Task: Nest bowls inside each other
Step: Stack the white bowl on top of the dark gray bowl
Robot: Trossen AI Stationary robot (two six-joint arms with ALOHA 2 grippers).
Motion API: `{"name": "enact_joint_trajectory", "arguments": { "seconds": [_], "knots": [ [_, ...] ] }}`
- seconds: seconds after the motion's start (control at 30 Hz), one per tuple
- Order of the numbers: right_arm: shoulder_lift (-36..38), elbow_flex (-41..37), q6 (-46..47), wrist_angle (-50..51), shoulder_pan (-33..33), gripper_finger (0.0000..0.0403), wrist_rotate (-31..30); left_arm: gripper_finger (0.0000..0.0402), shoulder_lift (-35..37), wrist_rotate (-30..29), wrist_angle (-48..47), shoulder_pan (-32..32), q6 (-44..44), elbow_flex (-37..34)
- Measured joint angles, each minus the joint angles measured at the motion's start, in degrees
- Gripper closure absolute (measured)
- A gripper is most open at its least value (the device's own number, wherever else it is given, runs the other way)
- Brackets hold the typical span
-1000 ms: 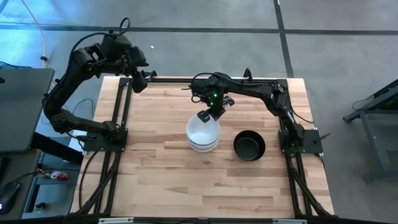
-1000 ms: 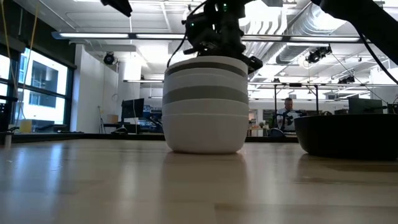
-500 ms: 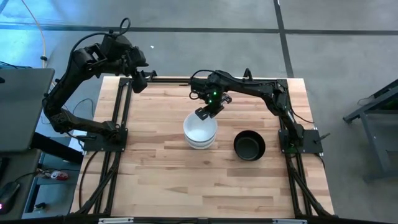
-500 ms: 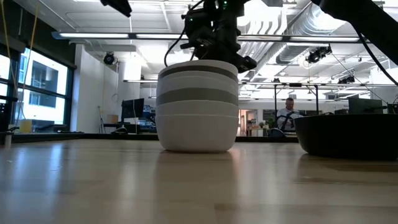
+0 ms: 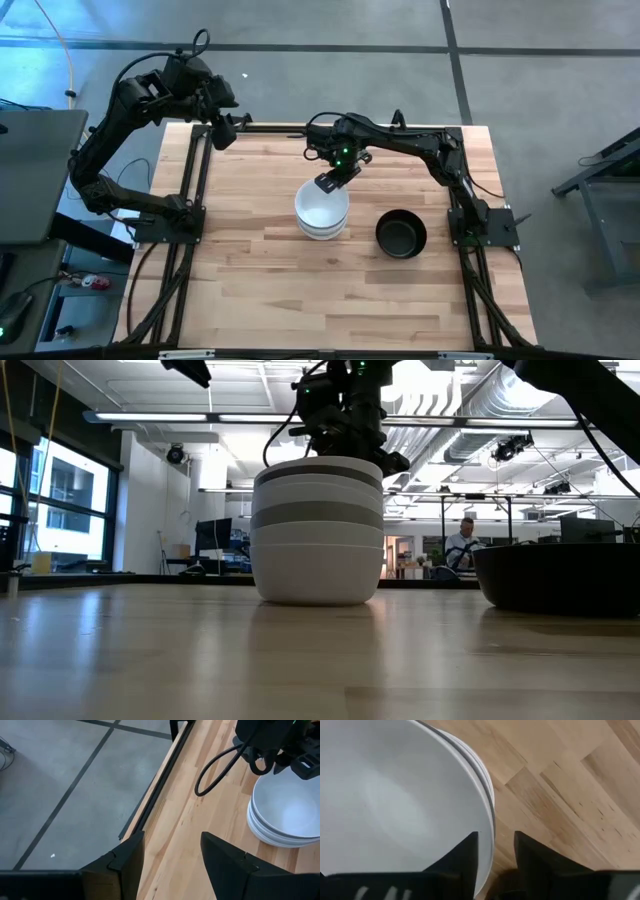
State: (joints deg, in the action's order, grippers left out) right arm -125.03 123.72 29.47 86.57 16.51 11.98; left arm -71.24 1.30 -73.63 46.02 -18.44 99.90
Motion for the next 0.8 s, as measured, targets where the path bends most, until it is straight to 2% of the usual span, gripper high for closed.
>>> {"name": "enact_joint_trajectory", "arguments": {
  "seconds": [0.2,0.33,0.43,0.57,0.8],
  "knots": [
    [0.02,0.0,-1.28,0.92,0.0,0.0355,0.16,0.022,0.0,0.0,0.13,0.02,0.02,0.0],
    [0.05,0.0,-1.86,0.83,0.07,0.0377,1.24,0.022,0.0,0.0,0.15,0.02,-0.11,0.0],
    [0.07,0.0,-2.4,0.74,0.34,0.0373,1.82,0.022,0.0,0.91,0.17,0.02,0.01,0.0],
    [0.09,0.0,-2.52,0.29,0.72,0.0346,2.16,0.022,0.0,3.27,0.29,0.0,-0.41,-0.64],
    [0.09,0.0,-2.53,0.19,0.79,0.0315,2.82,0.022,0.0,3.23,1.18,0.02,-1.71,-2.8]
  ]
}}
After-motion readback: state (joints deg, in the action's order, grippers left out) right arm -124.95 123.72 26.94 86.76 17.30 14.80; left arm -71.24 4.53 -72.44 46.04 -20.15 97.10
